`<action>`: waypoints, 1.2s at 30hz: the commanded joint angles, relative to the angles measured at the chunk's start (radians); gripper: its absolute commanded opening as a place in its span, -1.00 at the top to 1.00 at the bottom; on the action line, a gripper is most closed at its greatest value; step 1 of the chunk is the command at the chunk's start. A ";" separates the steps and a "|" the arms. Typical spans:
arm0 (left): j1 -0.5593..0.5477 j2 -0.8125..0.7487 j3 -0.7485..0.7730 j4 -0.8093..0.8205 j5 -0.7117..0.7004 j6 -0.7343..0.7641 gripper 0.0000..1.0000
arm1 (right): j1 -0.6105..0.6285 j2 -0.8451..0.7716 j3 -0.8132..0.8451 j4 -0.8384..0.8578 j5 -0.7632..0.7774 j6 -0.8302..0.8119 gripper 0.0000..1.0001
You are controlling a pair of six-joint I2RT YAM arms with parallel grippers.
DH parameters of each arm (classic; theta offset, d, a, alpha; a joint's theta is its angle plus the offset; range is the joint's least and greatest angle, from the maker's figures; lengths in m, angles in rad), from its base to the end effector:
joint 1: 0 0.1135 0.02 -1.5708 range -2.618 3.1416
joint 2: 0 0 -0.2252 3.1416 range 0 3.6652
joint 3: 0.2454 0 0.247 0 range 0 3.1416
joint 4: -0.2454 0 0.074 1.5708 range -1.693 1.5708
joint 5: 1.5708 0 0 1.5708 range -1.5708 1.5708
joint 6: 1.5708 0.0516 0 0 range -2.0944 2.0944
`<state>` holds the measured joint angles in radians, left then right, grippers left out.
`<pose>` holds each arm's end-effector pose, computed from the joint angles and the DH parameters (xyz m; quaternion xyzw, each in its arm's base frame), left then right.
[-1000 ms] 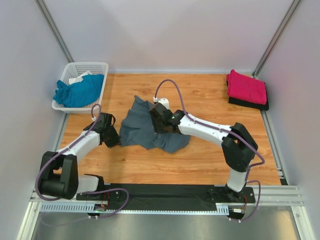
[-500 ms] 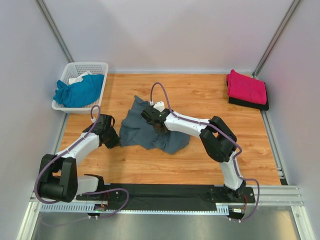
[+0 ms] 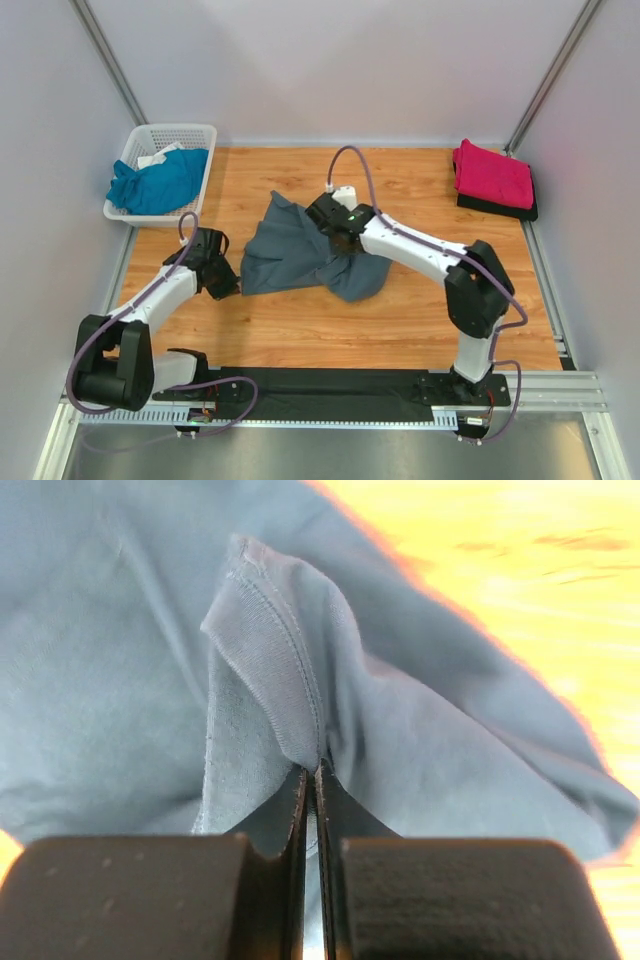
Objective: Fold and stack the t-shirts
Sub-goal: Flatten the tshirt out
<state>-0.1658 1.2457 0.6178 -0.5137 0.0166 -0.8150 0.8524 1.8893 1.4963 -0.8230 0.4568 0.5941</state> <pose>0.2262 -0.0387 0.1205 -0.3099 0.9266 -0.1075 0.1840 0.2650 0.2686 0.1782 -0.0838 0.9559 -0.0533 0.2764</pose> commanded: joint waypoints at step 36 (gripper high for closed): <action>-0.070 0.184 0.272 0.078 -0.153 0.102 -0.20 | -0.565 -0.510 -0.508 0.110 -0.122 -0.008 0.99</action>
<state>-0.2356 1.4094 0.8497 -0.4774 -0.0872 -0.7448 0.3130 1.4155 1.0080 -0.7498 0.3447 0.5865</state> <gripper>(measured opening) 0.606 0.015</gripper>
